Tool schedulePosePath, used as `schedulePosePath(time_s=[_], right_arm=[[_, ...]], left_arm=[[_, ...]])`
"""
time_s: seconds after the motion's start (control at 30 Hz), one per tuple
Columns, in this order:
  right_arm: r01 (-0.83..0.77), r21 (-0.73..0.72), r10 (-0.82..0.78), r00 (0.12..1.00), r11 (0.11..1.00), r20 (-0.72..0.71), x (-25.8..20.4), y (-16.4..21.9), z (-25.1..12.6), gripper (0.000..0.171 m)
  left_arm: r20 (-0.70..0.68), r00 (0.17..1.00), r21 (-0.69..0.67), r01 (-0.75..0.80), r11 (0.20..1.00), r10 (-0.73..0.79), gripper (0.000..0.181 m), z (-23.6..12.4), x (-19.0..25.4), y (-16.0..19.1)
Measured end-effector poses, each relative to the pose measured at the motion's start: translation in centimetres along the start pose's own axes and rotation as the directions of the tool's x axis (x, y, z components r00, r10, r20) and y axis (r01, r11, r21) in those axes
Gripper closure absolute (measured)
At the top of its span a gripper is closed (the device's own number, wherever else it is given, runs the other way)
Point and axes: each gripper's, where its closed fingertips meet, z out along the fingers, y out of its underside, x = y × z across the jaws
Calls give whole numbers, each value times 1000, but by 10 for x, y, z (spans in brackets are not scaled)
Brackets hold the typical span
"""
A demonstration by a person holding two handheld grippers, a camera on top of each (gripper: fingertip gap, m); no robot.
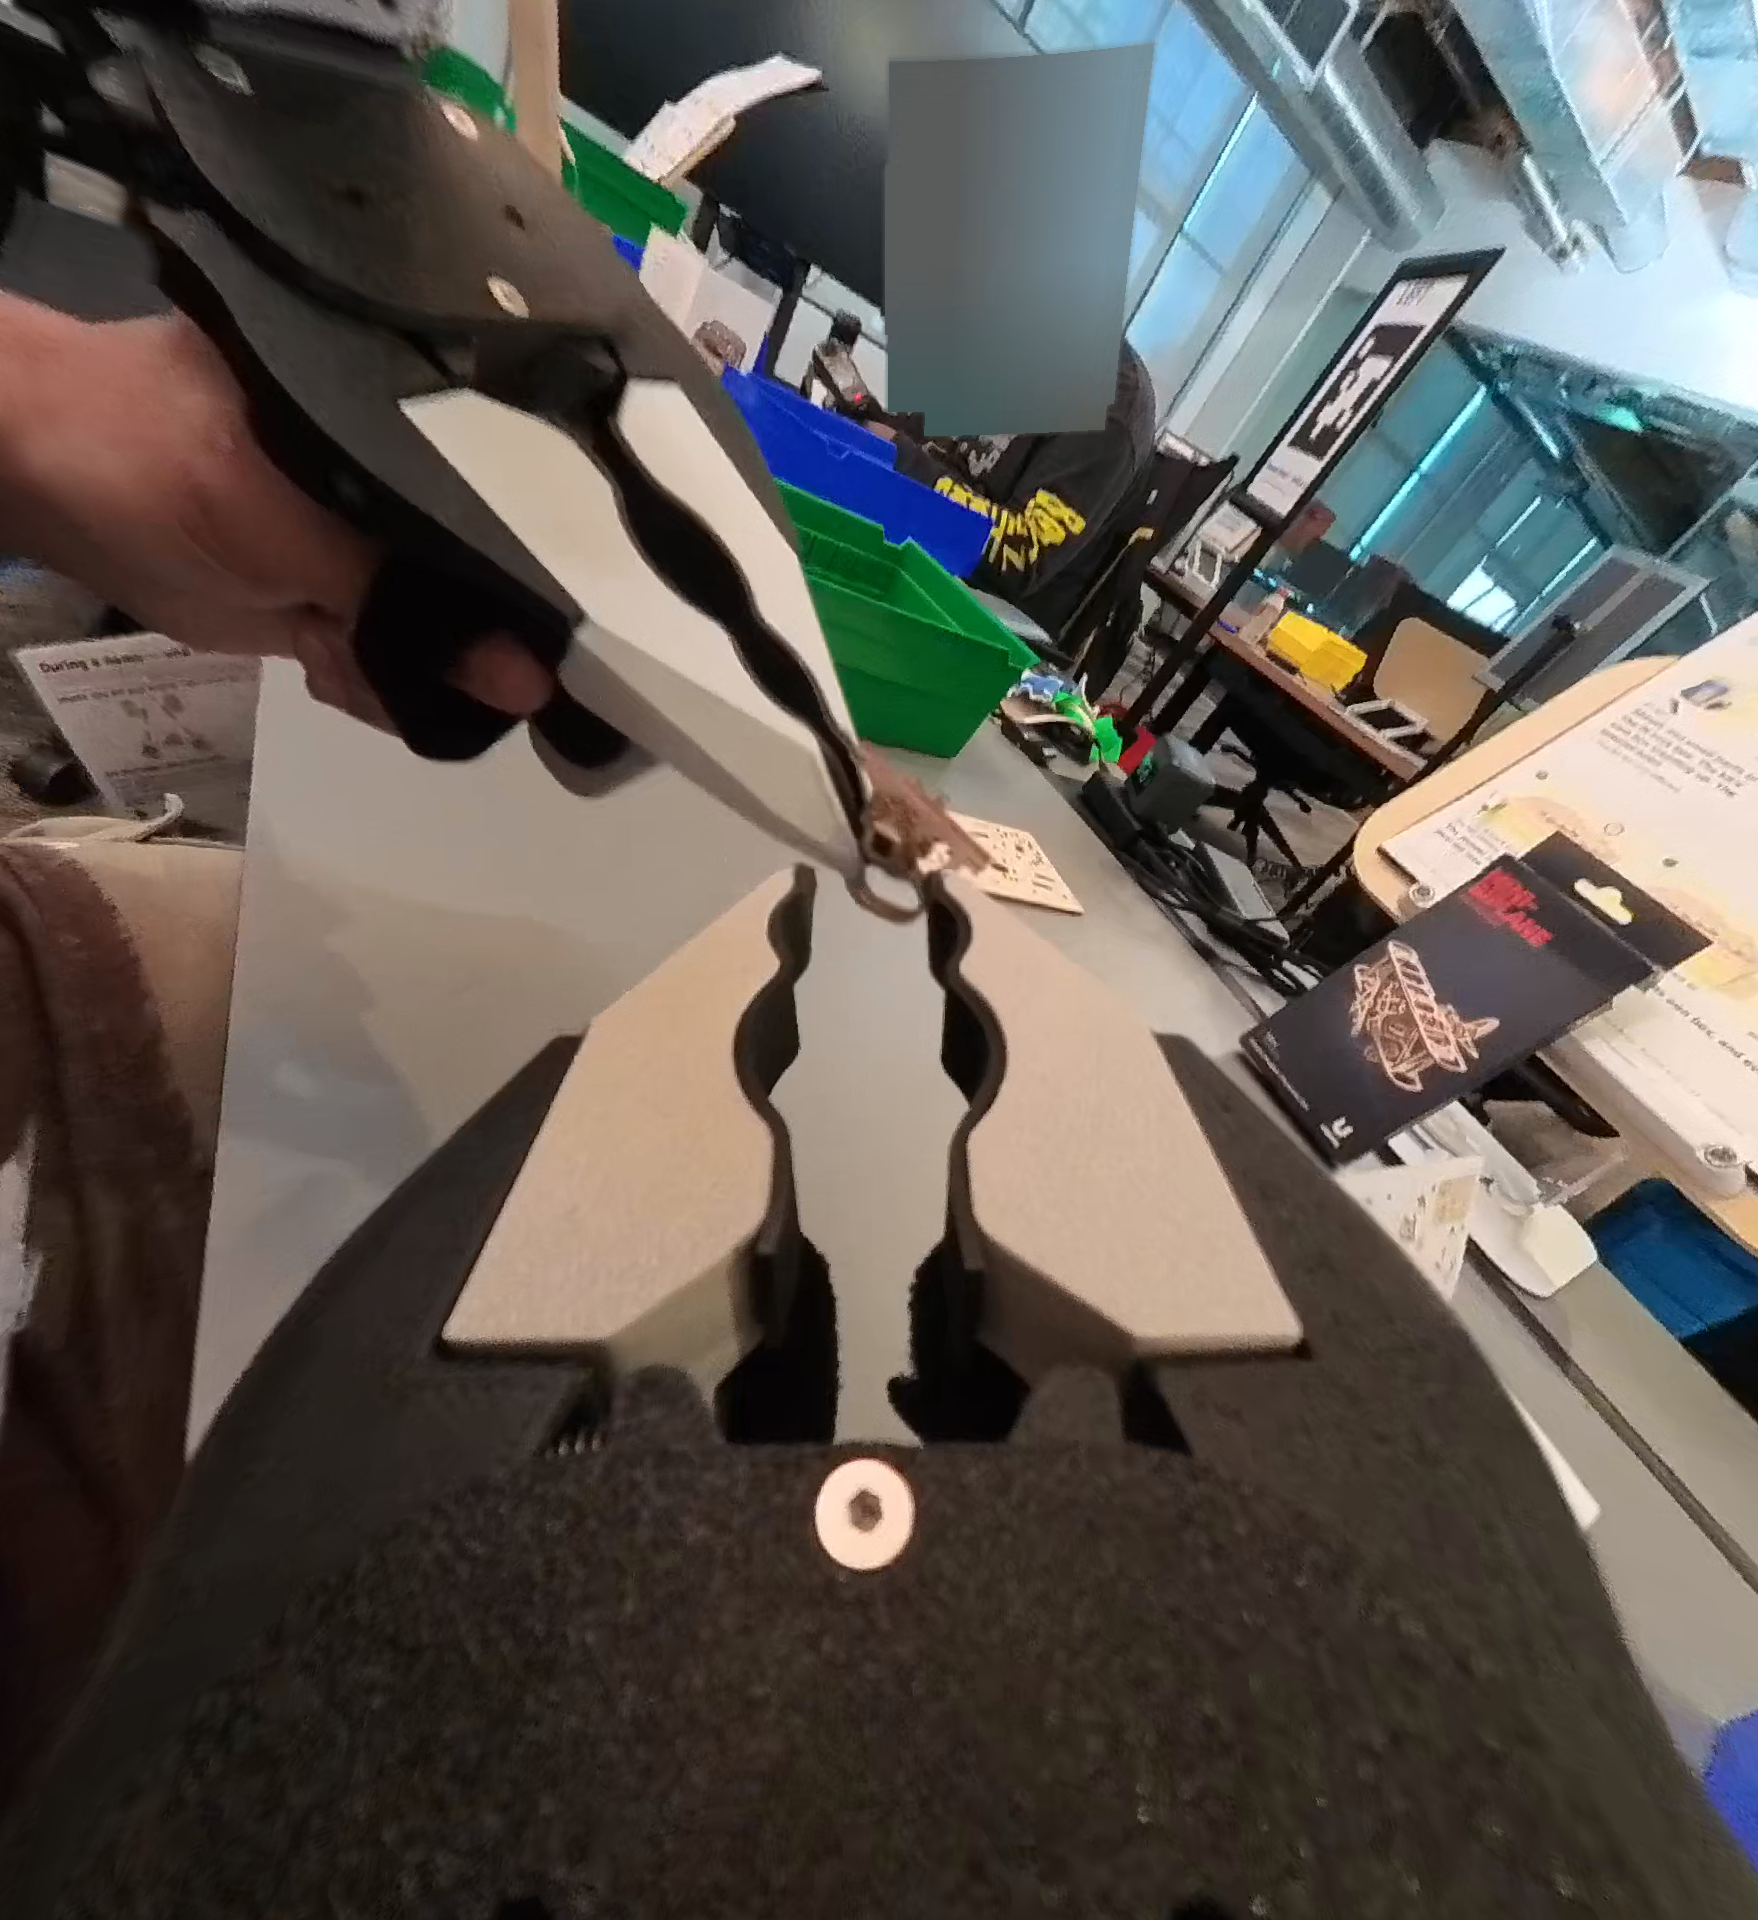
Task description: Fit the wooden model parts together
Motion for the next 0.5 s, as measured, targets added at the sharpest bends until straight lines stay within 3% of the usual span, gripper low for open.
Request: schedulePosePath(time_s=[0.17, 0.4, 0.5], right_arm=[[12, 68, -12, 1000, 998, 4, -3, -17, -3, 150], [-9, -5, 9, 1000, 1000, -8, 2, 1, 0, 150], [-2, 42, 3, 1000, 999, -8, 1, -11, -1, 149]], left_arm=[[4, 1000, -16, -14, 1000, 14, 180, 2, 0, 4], [9, 1000, 0, -14, 1000, 14, 180, -1, -1, -1], [13, 1000, -9, -27, 1000, 27, 180, 1, -1, 2]])
